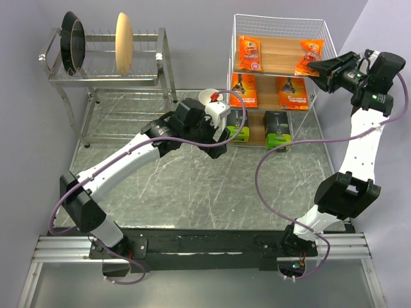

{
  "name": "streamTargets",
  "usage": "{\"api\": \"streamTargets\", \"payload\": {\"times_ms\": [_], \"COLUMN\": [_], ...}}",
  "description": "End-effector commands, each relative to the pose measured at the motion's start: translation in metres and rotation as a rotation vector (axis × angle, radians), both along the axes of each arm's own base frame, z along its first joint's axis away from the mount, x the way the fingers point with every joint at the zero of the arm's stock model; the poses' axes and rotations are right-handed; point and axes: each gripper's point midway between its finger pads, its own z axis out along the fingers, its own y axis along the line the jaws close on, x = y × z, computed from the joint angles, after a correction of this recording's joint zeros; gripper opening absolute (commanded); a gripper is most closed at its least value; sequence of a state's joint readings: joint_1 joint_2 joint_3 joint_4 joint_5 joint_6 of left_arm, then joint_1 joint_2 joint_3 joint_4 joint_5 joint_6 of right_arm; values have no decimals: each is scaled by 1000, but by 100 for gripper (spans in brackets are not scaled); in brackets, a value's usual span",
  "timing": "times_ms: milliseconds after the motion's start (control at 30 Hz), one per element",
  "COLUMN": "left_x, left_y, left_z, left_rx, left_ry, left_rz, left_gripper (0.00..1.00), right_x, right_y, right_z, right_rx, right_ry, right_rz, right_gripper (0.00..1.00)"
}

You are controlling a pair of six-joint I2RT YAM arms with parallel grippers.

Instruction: Place and organize the shaving razors onto the shelf

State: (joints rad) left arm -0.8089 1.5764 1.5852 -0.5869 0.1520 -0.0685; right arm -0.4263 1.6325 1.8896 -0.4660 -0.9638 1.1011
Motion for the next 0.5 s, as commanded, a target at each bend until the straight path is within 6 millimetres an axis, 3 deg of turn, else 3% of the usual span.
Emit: {"api": "streamTargets", "payload": {"times_ms": [0,200,267,467], "left_x": [3,3,3,3], "left_y": [-9,-10,-11,-10], "left_z": [16,14,14,13], "left_rx": [-50,-51,-53,-52], "left_ry": [-34,-28,-28,-29], "left_rz": [-6,-7,-8,-4], "left_gripper": [99,99,99,99], "right_x": [-21,-28,-28,-28], "right_y": [1,-3,-4,-5], "right_z": [29,53,53,27], "right_rx": [-54,-79,-83,-65], "right_ry": [-98,-178,-177,-98], "right_rz": [-13,-9,-9,-22], "right_gripper": [45,45,44,41]}}
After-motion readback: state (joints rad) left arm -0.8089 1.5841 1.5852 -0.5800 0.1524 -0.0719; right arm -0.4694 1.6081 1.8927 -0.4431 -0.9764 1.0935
